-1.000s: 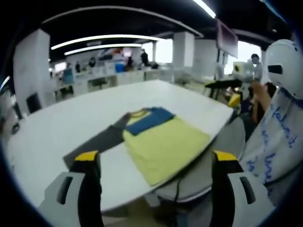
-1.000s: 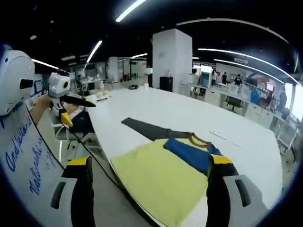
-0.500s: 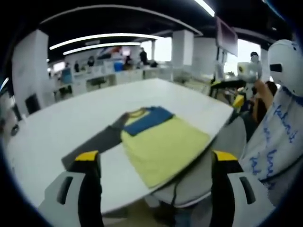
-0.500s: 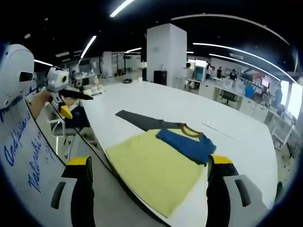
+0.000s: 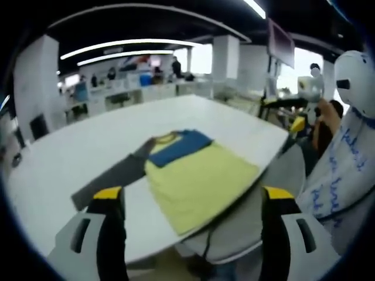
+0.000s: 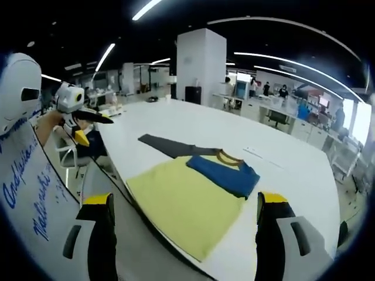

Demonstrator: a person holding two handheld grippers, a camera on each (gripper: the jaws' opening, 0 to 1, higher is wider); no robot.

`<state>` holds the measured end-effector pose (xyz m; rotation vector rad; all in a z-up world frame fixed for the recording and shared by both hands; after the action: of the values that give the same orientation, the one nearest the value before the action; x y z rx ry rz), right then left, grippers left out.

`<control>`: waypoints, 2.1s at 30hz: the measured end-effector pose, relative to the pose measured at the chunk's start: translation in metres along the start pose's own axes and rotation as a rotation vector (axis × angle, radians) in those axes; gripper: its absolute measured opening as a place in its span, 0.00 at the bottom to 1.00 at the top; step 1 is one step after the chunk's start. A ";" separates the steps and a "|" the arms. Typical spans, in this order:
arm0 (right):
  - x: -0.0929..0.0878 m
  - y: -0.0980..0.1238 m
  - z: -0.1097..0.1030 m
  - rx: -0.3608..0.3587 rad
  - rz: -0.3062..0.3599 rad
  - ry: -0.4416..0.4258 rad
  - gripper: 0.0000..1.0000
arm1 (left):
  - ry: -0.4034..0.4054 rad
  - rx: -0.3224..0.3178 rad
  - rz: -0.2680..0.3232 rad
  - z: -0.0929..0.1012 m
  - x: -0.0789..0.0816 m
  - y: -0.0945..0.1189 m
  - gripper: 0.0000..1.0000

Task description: Fold the garment on the visible template until the final outline fits inside the template.

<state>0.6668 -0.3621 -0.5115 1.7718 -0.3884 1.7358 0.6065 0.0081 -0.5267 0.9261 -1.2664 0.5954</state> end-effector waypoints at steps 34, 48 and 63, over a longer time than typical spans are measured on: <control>-0.021 0.030 -0.004 -0.204 -0.065 -0.061 1.00 | -0.017 -0.054 -0.004 -0.045 0.002 -0.012 0.89; -0.027 0.025 -0.018 -0.283 -0.117 -0.075 1.00 | -0.010 -0.098 -0.016 -0.078 -0.005 -0.004 0.90; -0.023 0.009 -0.042 -0.365 -0.122 -0.072 1.00 | -0.011 -0.077 0.008 -0.129 -0.013 0.003 0.90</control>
<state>0.6265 -0.3481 -0.5343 1.5605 -0.5751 1.4154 0.6699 0.1198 -0.5429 0.8616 -1.2951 0.5444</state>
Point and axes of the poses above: the point that each gripper's makers call its tool centre point, and the gripper's own axes: y roughly backward along the fingers, z roughly to its right, x roughly out of its top, the point moved 8 cm from there along y, roughly backward along the fingers, and after that the axes turned 14 degrees about z, right-handed, at the moved point
